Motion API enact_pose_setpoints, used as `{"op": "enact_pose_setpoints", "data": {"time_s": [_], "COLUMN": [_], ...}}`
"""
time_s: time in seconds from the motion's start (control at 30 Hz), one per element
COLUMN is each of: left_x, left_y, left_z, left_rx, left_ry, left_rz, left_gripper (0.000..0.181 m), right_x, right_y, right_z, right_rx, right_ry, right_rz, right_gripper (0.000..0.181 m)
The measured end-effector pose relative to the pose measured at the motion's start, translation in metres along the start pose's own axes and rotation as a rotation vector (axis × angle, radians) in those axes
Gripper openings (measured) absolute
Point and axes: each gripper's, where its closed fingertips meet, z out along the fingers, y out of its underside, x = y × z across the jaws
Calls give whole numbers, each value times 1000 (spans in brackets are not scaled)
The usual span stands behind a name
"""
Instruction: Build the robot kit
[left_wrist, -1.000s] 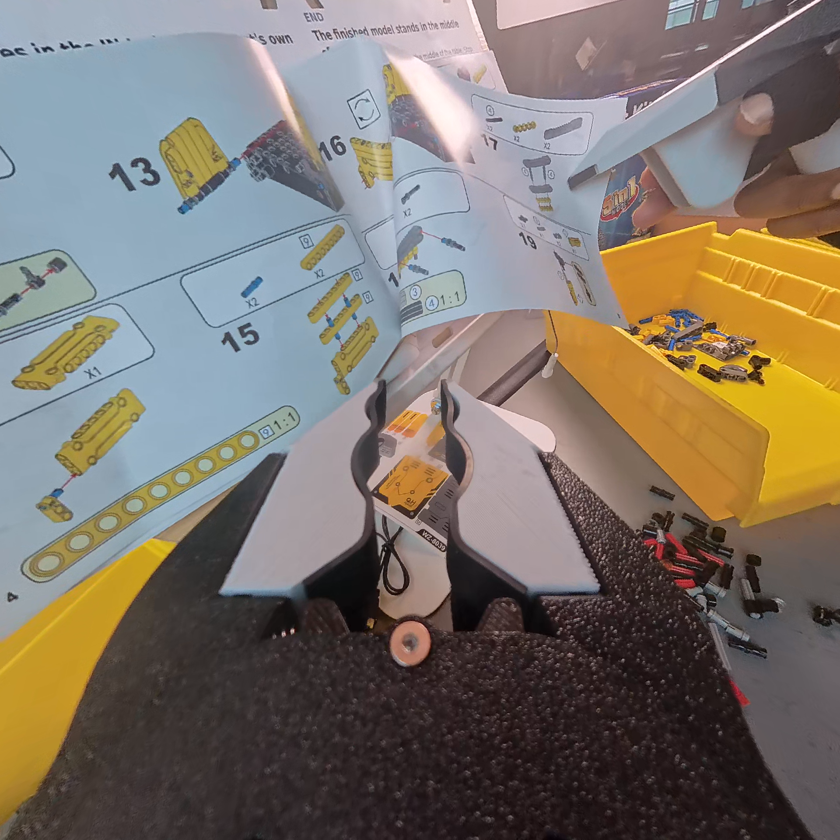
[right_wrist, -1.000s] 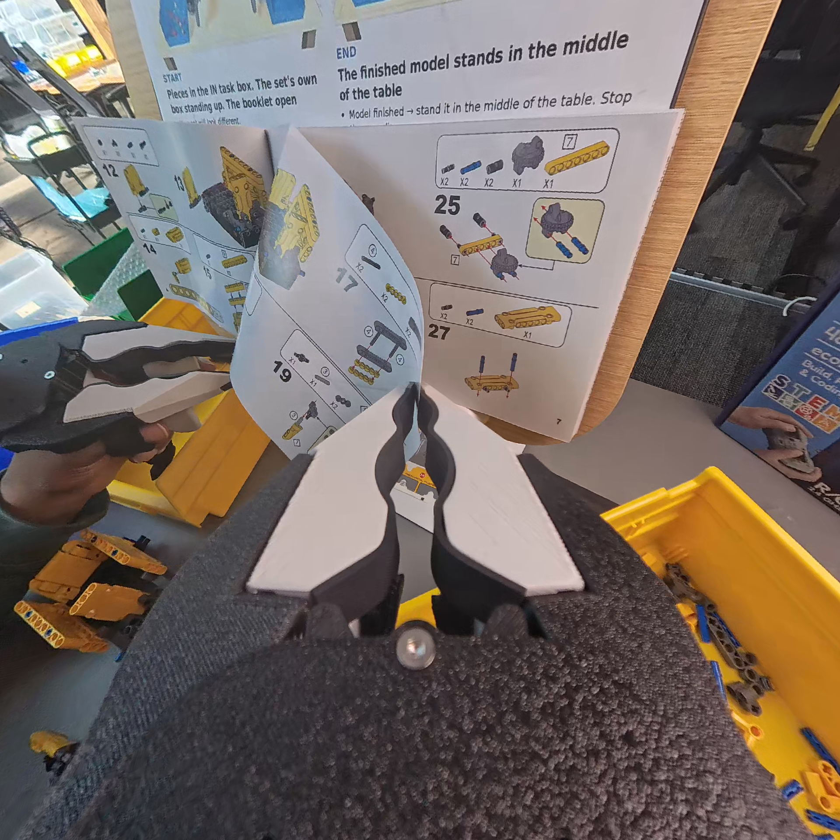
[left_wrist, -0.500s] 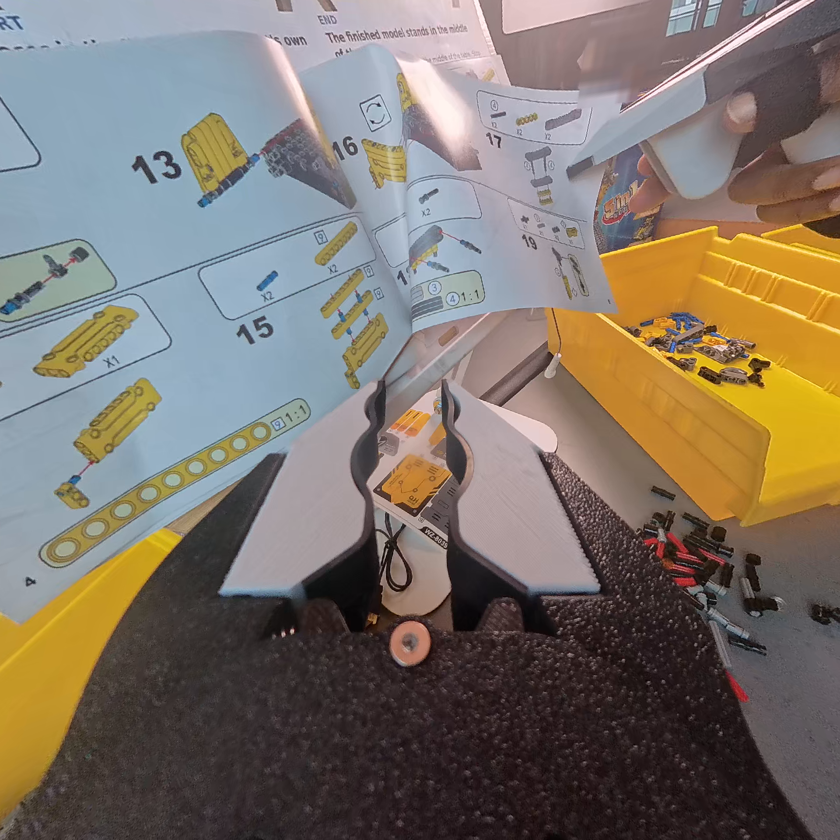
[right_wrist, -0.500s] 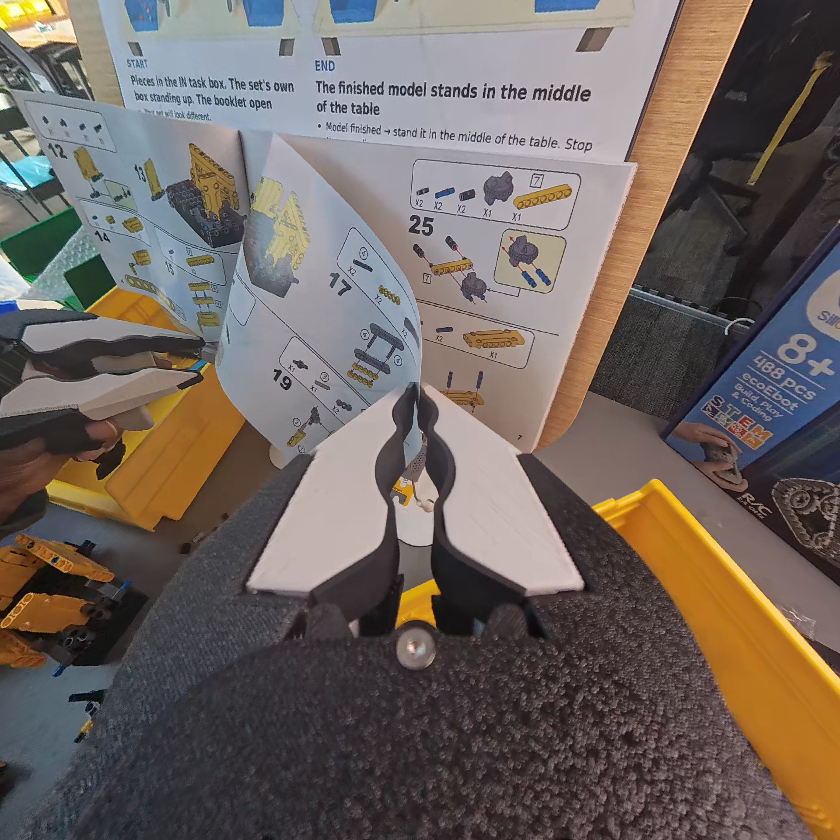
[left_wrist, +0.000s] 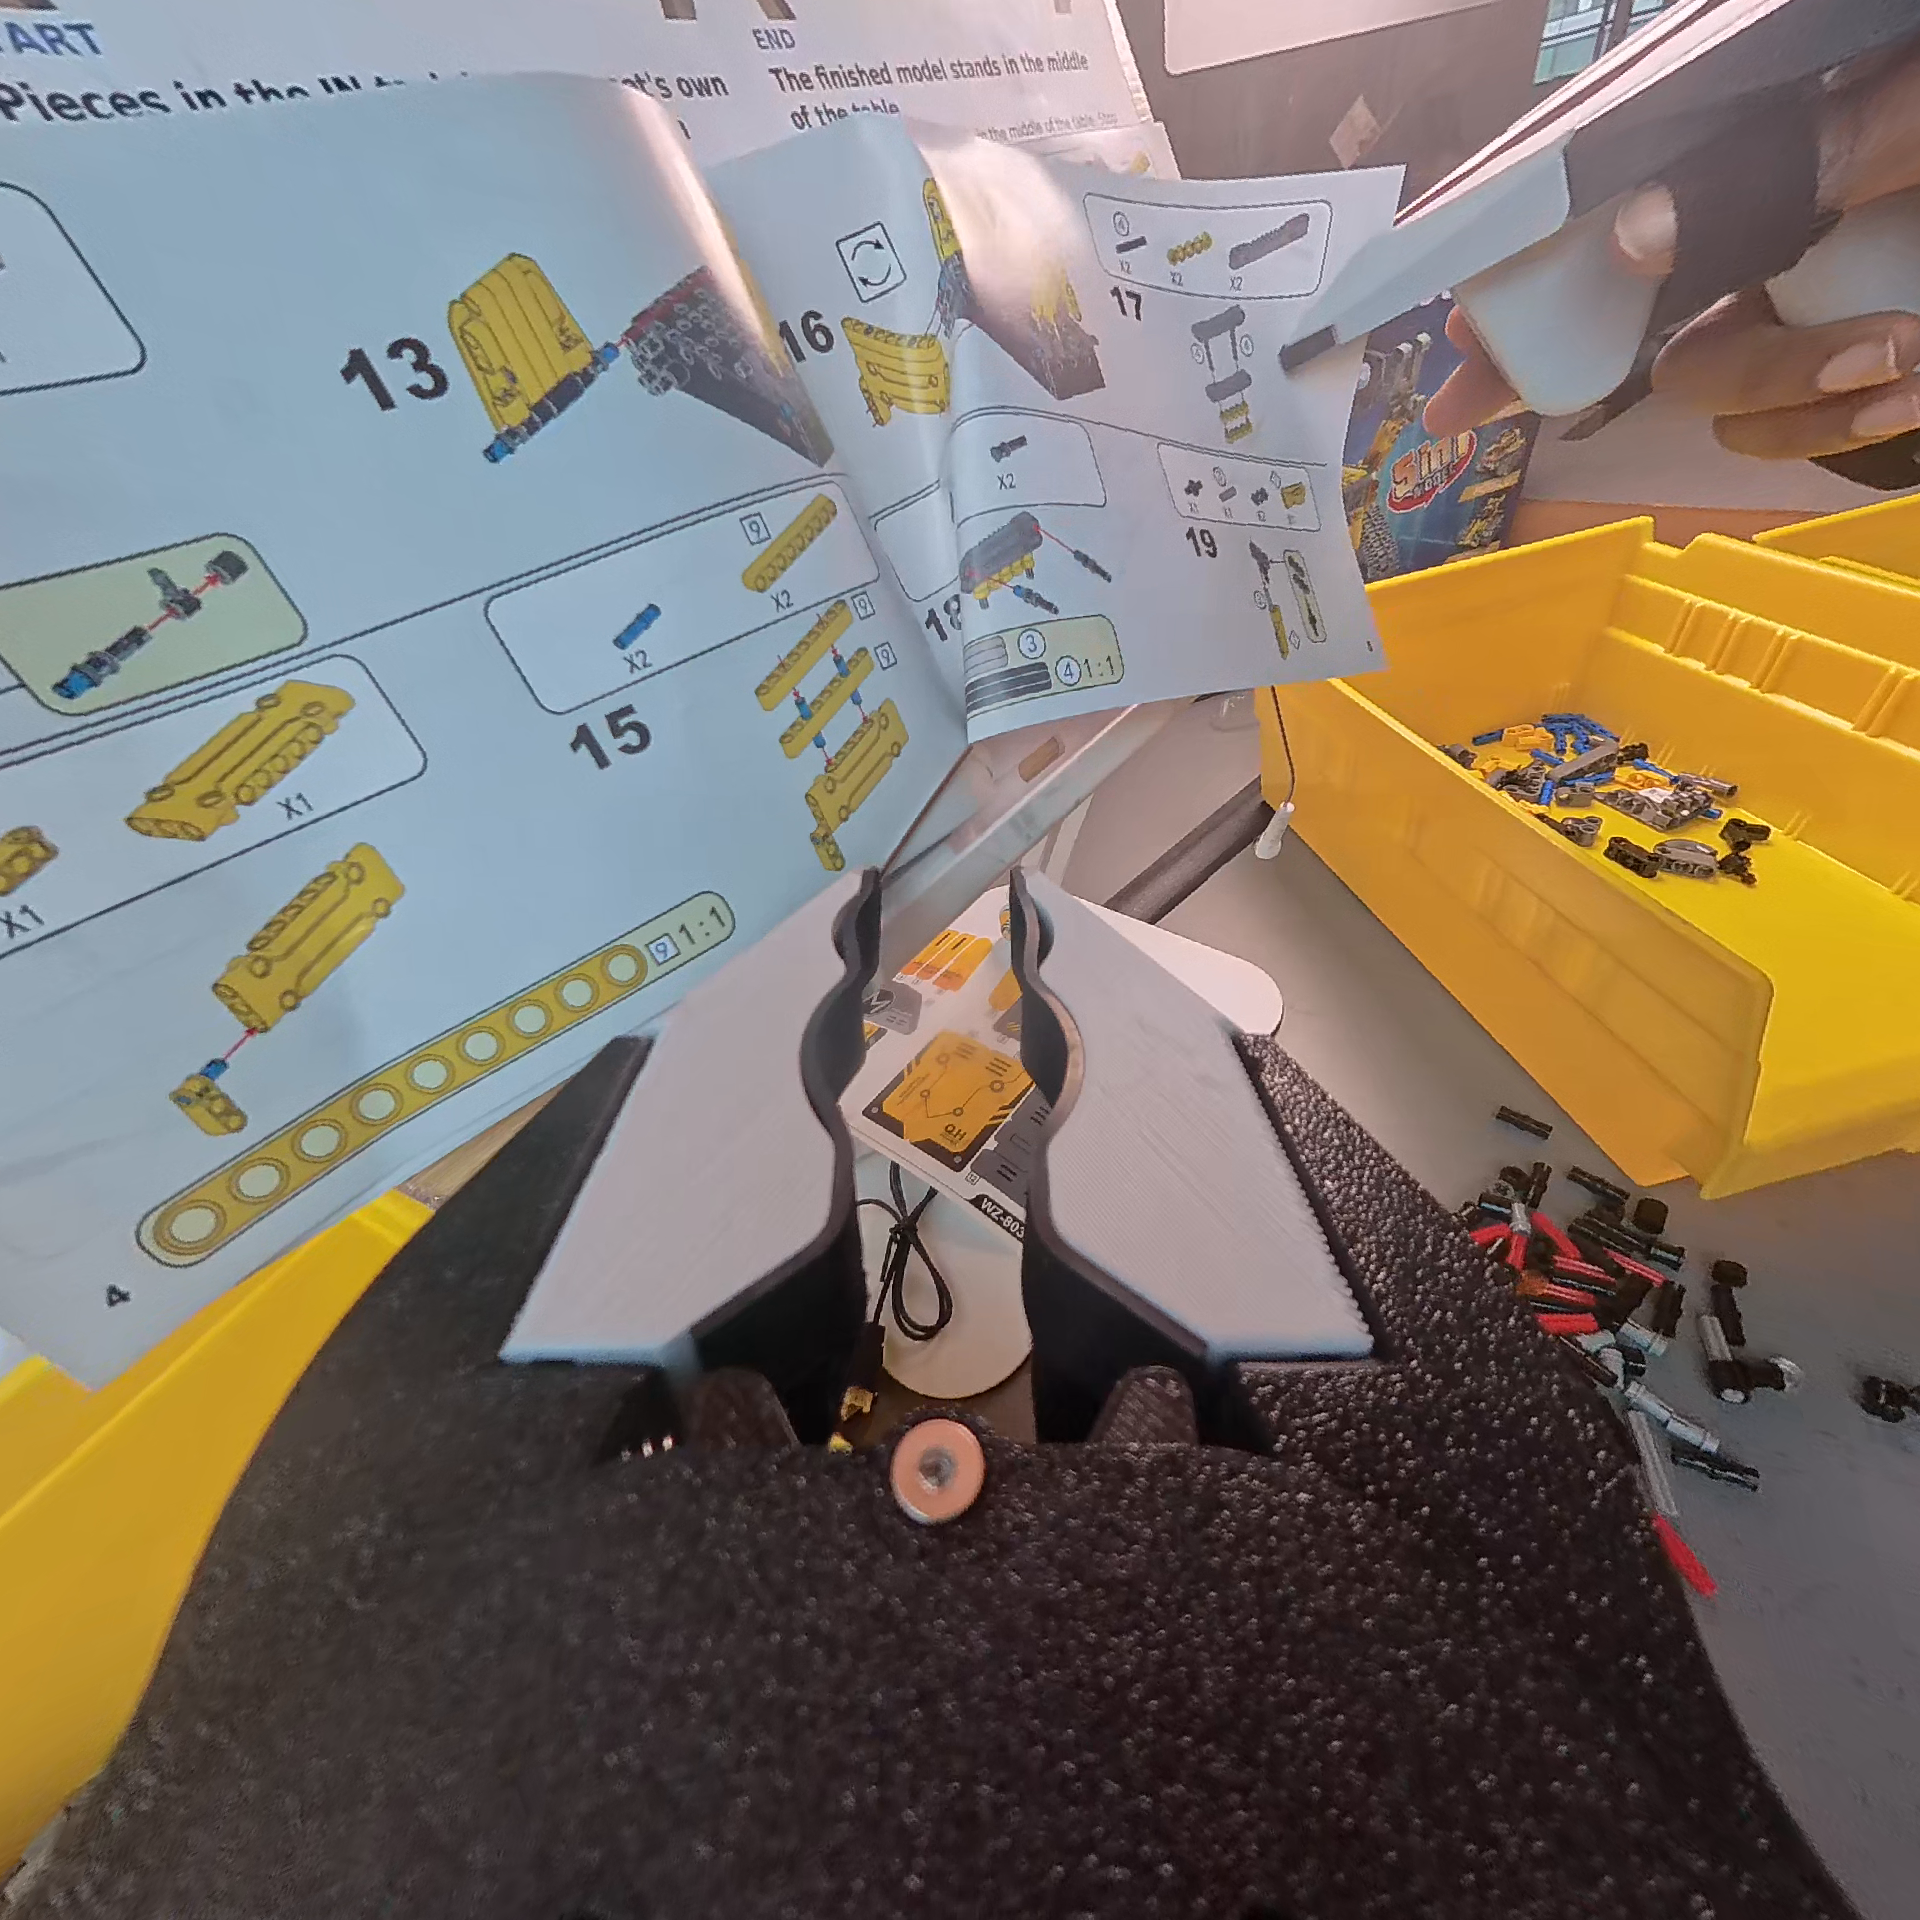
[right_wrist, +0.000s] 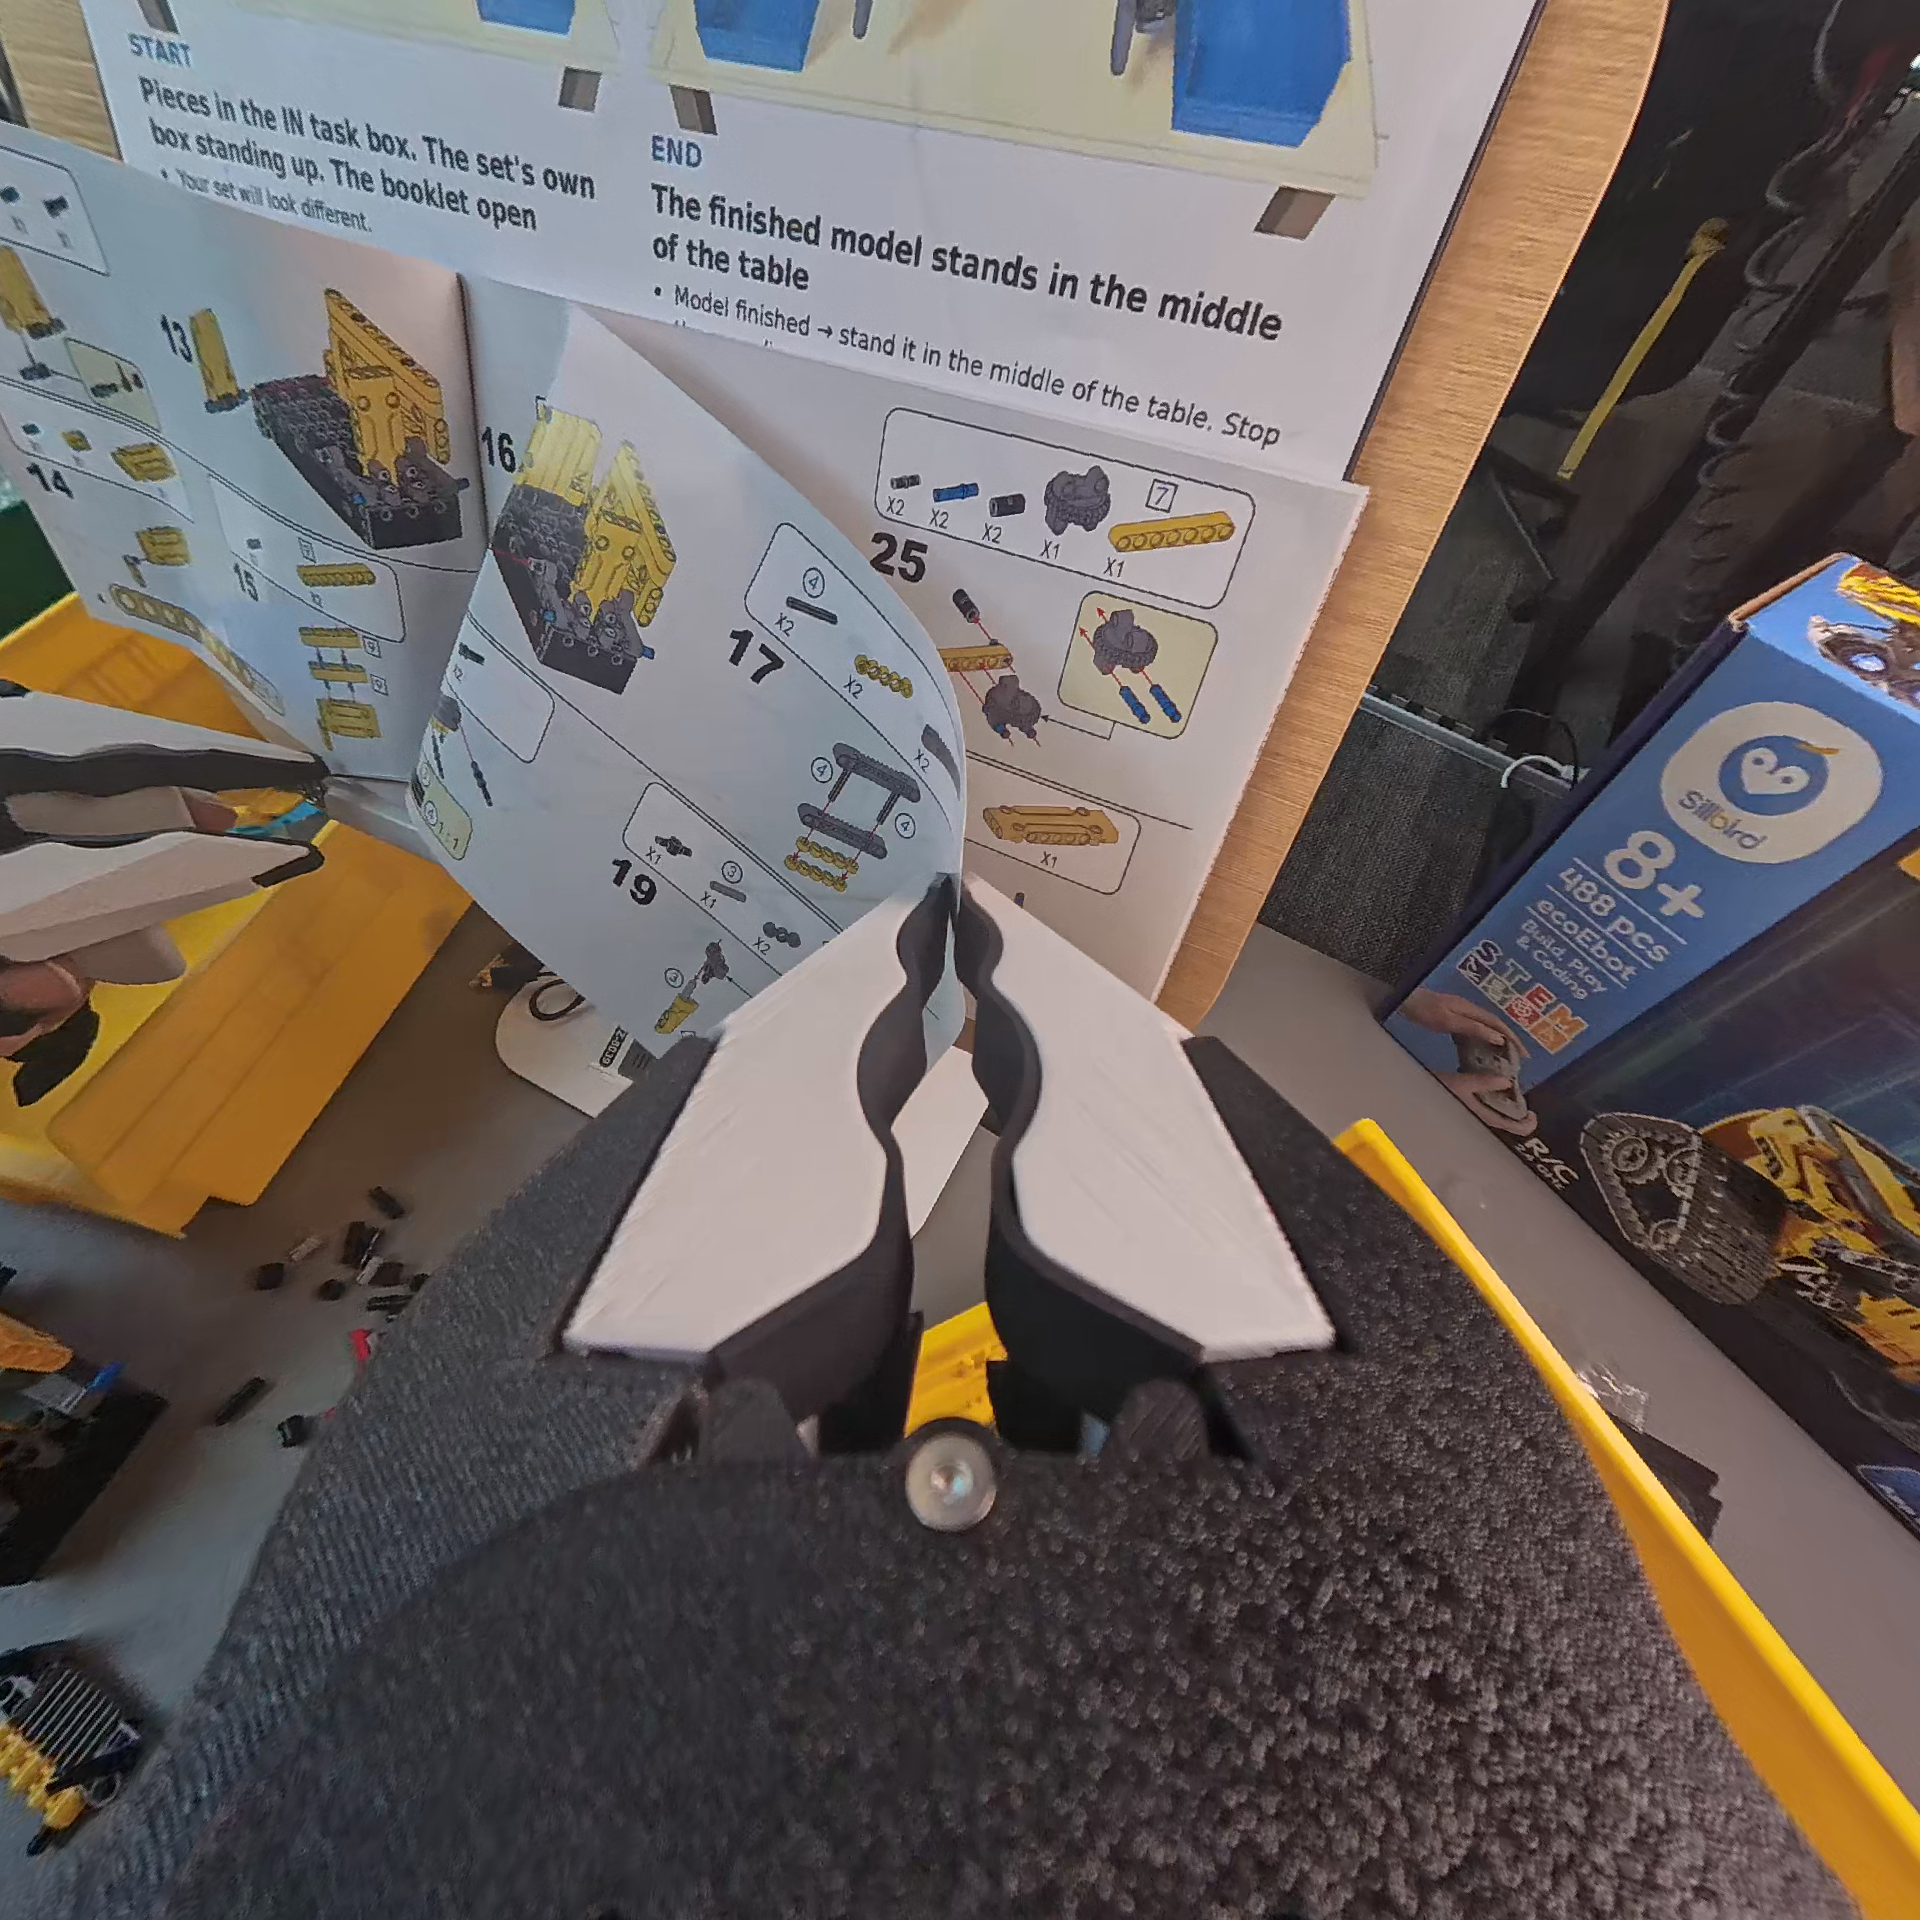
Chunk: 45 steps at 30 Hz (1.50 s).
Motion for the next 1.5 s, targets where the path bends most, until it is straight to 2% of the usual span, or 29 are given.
{"op": "enact_pose_setpoints", "data": {"time_s": [0.63,0.77,0.9,1.0,1.1,1.2,1.27,1.33,1.4,1.5], "left_x": [0,-5,-30,-58,-77,-88,-96,-102,-106,-105], "left_y": [3,-1,-27,-49,-58,-57,-52,-43,-36,-27], "left_z": [-4,-9,-34,-66,-88,-98,-101,-100,-97,-88], "left_rx": [-6,5,84,163,197,205,196,174,155,129], "left_ry": [-4,-8,-43,-89,-119,-139,-163,-177,-184,-178], "left_rz": [-2,-2,-28,-101,-154,-183,-194,-207,-211,-207], "left_gripper": [24,25,30,28,27,28,27,27,28,33], "right_x": [-32,-69,-124,-161,-200,-233,-257,-277,-282,-270], "right_y": [-1,-7,-25,-40,-52,-54,-51,-43,-43,-46], "right_z": [-25,-25,-13,12,48,87,98,92,73,35], "right_rx": [50,97,162,182,172,147,138,122,176,267], "right_ry": [-77,-241,-446,-506,-527,-479,-508,-583,-633,-674], "right_rz": [-27,-1,26,-9,-35,-135,-214,-262,-276,-260], "right_gripper": [0,0,0,0,5,25,45,60,62,62]}}
